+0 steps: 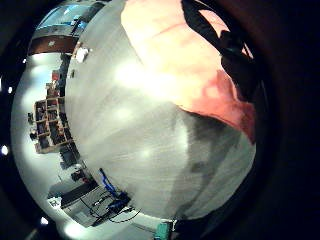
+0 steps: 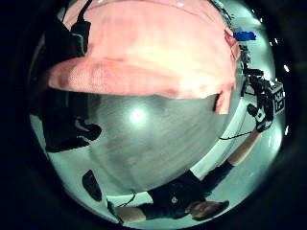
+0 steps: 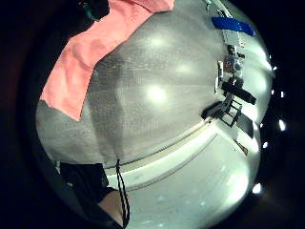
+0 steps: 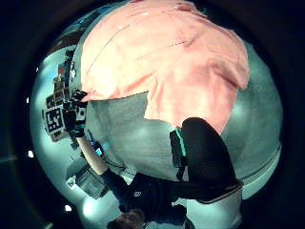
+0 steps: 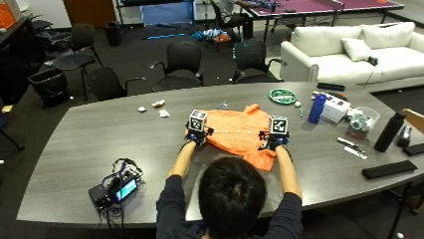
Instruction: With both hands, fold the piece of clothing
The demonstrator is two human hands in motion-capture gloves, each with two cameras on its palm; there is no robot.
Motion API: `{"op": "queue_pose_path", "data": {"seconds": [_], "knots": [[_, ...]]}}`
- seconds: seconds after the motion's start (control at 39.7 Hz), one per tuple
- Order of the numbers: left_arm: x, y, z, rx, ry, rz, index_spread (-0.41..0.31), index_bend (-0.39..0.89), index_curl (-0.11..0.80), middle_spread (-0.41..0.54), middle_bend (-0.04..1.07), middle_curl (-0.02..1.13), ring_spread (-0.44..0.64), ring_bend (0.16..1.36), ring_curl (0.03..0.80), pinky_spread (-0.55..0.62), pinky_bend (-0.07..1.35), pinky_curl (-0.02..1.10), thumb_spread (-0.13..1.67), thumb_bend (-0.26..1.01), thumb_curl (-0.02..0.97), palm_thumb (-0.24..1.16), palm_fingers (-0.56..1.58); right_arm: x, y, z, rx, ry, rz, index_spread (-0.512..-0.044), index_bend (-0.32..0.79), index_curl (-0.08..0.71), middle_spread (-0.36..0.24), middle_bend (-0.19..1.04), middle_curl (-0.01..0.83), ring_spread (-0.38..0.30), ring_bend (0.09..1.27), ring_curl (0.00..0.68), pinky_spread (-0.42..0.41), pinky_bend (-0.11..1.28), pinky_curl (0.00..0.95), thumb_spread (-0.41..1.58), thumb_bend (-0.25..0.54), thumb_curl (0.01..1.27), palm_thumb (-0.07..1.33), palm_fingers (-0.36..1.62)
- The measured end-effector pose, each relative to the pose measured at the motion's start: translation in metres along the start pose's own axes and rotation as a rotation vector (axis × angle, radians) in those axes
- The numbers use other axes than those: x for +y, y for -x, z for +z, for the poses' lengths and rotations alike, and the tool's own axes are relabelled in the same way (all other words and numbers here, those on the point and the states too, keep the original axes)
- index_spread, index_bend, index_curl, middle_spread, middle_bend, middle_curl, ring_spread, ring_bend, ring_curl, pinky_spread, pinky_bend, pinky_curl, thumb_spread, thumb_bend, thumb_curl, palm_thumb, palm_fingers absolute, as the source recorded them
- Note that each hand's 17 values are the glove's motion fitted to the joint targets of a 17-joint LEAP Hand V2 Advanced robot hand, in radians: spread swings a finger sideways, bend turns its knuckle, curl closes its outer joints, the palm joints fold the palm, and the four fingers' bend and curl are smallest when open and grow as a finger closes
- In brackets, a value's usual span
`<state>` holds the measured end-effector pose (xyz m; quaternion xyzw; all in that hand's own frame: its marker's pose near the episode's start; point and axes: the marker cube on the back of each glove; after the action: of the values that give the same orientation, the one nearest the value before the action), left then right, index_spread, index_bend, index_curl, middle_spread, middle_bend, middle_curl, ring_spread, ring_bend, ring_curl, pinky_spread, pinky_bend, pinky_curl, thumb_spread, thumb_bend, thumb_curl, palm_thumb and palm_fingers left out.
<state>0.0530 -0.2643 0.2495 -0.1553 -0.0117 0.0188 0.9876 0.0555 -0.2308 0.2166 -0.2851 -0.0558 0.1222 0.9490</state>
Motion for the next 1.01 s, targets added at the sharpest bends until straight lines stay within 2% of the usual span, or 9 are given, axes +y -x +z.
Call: {"op": "queue_pose_path", "data": {"seconds": [0.1, 0.3, 0.38, 0.48, 0.63, 0.76, 0.86, 0.93, 1.01], "knots": [[0.000, 0.000, -0.032, -0.010, -0.049, -0.008, -0.240, 0.33, 0.465, -0.226, 0.51, 0.46, -0.24, 0.48, 0.340, -0.07, 0.13, 0.27, 1.25, 0.04, 0.411, 0.71, 0.99, -0.001, 0.001, 0.000, 0.000, -0.001, -0.001, -0.361, 0.14, 0.258, -0.035, 0.18, 0.325, 0.007, 0.43, 0.326, 0.144, 0.46, 0.353, 1.19, -0.016, 0.35, 0.58, 0.33], [0.013, -0.011, -0.083, 0.018, -0.037, 0.032, -0.243, 0.29, 0.476, -0.253, 0.49, 0.48, -0.28, 0.45, 0.360, -0.11, 0.13, 0.27, 1.32, 0.03, 0.396, 0.71, 1.01, -0.010, 0.014, 0.004, 0.008, -0.013, -0.109, -0.361, 0.11, 0.248, -0.031, 0.18, 0.328, 0.007, 0.44, 0.332, 0.143, 0.47, 0.357, 1.18, -0.015, 0.36, 0.60, 0.31], [0.013, -0.016, -0.099, 0.006, -0.074, 0.048, -0.245, 0.27, 0.481, -0.258, 0.48, 0.48, -0.29, 0.44, 0.364, -0.12, 0.13, 0.27, 1.33, 0.03, 0.392, 0.72, 1.01, -0.017, 0.022, 0.009, 0.009, -0.011, -0.153, -0.360, 0.06, 0.222, -0.030, 0.20, 0.333, 0.006, 0.46, 0.338, 0.141, 0.49, 0.364, 1.15, -0.020, 0.36, 0.60, 0.28], [0.015, -0.021, -0.115, -0.008, -0.110, 0.040, -0.247, 0.26, 0.487, -0.260, 0.47, 0.49, -0.29, 0.42, 0.369, -0.12, 0.13, 0.26, 1.35, 0.02, 0.386, 0.72, 1.02, -0.026, 0.032, 0.021, 0.029, -0.001, -0.148, -0.357, 0.05, 0.200, -0.023, 0.19, 0.337, 0.016, 0.46, 0.341, 0.147, 0.54, 0.377, 1.13, -0.028, 0.36, 0.60, 0.22], [0.018, -0.027, -0.128, 0.005, -0.123, 0.095, -0.249, 0.23, 0.495, -0.263, 0.45, 0.50, -0.30, 0.40, 0.375, -0.13, 0.14, 0.27, 1.36, 0.01, 0.381, 0.72, 1.04, -0.048, 0.038, 0.041, 0.083, -0.023, -0.093, -0.319, 0.06, 0.169, -0.004, 0.18, 0.337, 0.039, 0.49, 0.346, 0.185, 0.62, 0.392, 1.09, -0.029, 0.36, 0.59, 0.16], [0.015, -0.025, -0.135, 0.012, -0.175, 0.074, -0.251, 0.21, 0.502, -0.264, 0.43, 0.50, -0.30, 0.38, 0.380, -0.14, 0.13, 0.27, 1.37, 0.00, 0.379, 0.73, 1.05, -0.056, 0.042, 0.051, 0.096, -0.061, -0.118, -0.285, 0.08, 0.158, 0.009, 0.19, 0.337, 0.048, 0.51, 0.347, 0.207, 0.65, 0.392, 1.07, -0.027, 0.36, 0.58, 0.14], [0.015, -0.021, -0.137, 0.009, -0.184, 0.060, -0.253, 0.20, 0.508, -0.265, 0.42, 0.50, -0.29, 0.38, 0.384, -0.15, 0.13, 0.27, 1.38, 0.00, 0.377, 0.73, 1.05, -0.064, 0.046, 0.050, 0.061, -0.156, -0.146, -0.258, 0.10, 0.161, -0.005, 0.20, 0.342, 0.022, 0.54, 0.342, 0.191, 0.63, 0.376, 1.06, -0.016, 0.36, 0.61, 0.23], [0.019, -0.017, -0.135, 0.015, -0.159, 0.046, -0.251, 0.19, 0.511, -0.265, 0.41, 0.51, -0.29, 0.37, 0.387, -0.15, 0.14, 0.27, 1.38, 0.00, 0.376, 0.73, 1.06, -0.069, 0.044, 0.046, 0.070, -0.250, -0.107, -0.260, 0.15, 0.180, -0.048, 0.24, 0.355, -0.049, 0.59, 0.347, 0.103, 0.58, 0.352, 1.05, 0.005, 0.37, 0.67, 0.46], [0.022, -0.014, -0.132, 0.011, -0.158, 0.045, -0.251, 0.19, 0.514, -0.266, 0.41, 0.51, -0.29, 0.36, 0.389, -0.15, 0.13, 0.27, 1.38, 0.00, 0.376, 0.73, 1.06, -0.063, 0.044, 0.046, 0.111, -0.270, -0.075, -0.274, 0.15, 0.194, -0.099, 0.27, 0.370, -0.119, 0.63, 0.347, -0.054, 0.61, 0.342, 1.07, 0.052, 0.39, 0.78, 0.80]]}}
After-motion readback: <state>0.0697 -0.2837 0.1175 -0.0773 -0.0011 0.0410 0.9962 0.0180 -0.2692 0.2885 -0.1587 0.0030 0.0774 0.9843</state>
